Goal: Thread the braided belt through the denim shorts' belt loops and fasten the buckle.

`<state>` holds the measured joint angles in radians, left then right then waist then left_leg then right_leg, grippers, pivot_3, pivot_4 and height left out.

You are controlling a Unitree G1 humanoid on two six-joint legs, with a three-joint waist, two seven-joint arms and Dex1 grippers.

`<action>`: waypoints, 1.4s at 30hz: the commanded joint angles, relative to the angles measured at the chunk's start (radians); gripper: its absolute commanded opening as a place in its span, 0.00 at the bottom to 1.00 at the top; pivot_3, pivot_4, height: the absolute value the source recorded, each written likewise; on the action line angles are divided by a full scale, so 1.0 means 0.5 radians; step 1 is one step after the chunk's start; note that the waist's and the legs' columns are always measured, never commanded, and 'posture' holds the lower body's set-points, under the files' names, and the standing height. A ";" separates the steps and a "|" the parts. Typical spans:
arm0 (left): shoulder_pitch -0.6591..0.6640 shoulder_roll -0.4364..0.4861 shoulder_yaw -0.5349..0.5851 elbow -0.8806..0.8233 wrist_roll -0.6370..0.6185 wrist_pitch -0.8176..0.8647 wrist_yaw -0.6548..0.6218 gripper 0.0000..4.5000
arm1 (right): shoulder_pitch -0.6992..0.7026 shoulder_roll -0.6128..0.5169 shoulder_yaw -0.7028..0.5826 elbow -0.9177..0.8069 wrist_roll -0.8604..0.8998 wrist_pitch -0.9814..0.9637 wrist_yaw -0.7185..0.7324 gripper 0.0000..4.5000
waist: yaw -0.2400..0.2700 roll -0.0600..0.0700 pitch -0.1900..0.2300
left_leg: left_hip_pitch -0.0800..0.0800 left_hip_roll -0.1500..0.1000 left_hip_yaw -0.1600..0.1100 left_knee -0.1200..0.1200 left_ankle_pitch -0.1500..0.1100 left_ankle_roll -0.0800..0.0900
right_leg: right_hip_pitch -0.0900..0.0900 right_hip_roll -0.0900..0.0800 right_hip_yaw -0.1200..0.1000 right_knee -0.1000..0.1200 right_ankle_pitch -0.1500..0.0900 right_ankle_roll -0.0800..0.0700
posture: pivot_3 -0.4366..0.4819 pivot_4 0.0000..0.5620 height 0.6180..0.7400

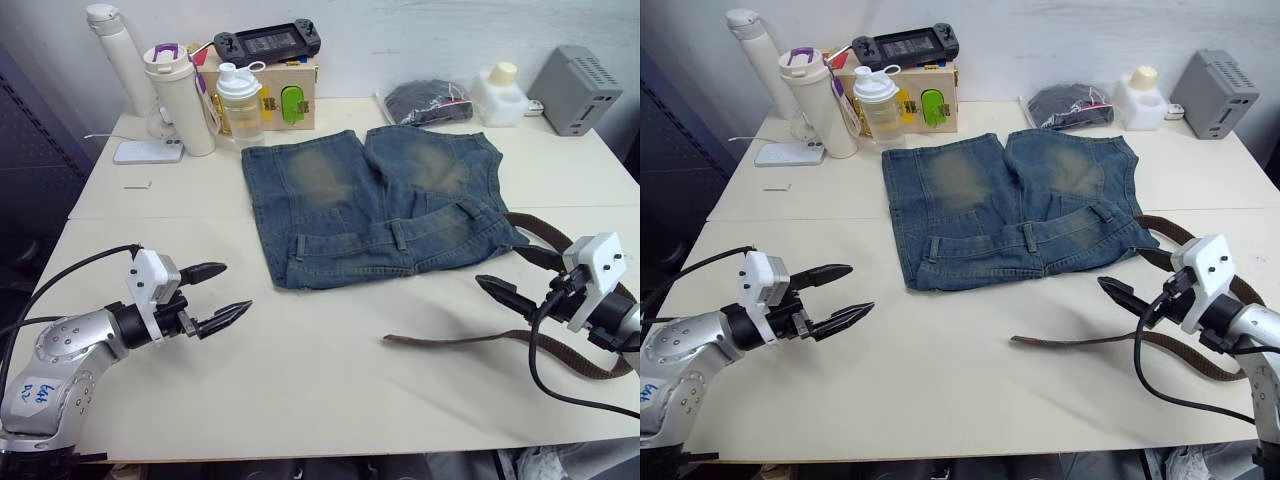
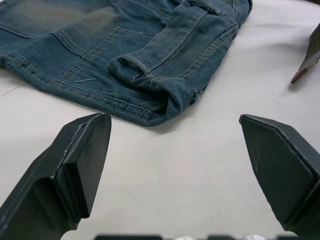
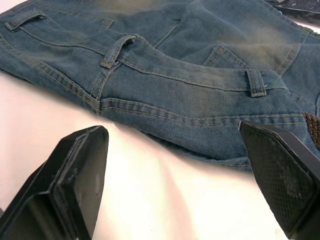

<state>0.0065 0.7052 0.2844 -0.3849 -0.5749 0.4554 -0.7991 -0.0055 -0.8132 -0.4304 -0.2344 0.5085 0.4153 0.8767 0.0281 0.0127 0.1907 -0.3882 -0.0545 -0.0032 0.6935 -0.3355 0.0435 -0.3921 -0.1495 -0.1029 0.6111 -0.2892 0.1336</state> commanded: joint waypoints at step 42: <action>-0.932 -0.085 -0.671 0.196 0.039 -0.049 -0.544 1.00 | -0.258 -0.604 0.701 -0.475 -0.369 -0.188 0.684 0.01 | 0.010 -0.001 0.002 | 0.025 0.015 -0.009 0.008 -0.011 -0.013 | 0.033 0.003 -0.003 -0.013 -0.007 -0.012 | 0.48 0.27 0.59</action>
<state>-0.4380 0.6723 -0.0231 -0.2933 -0.5675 0.4575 -1.0439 -0.1205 -1.0946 -0.0753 -0.4306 0.2986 0.2955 1.2109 0.0330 0.0121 0.1919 -0.3760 -0.0470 -0.0082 0.6975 -0.3412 0.0371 -0.3756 -0.1477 -0.1045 0.6048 -0.2929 0.1276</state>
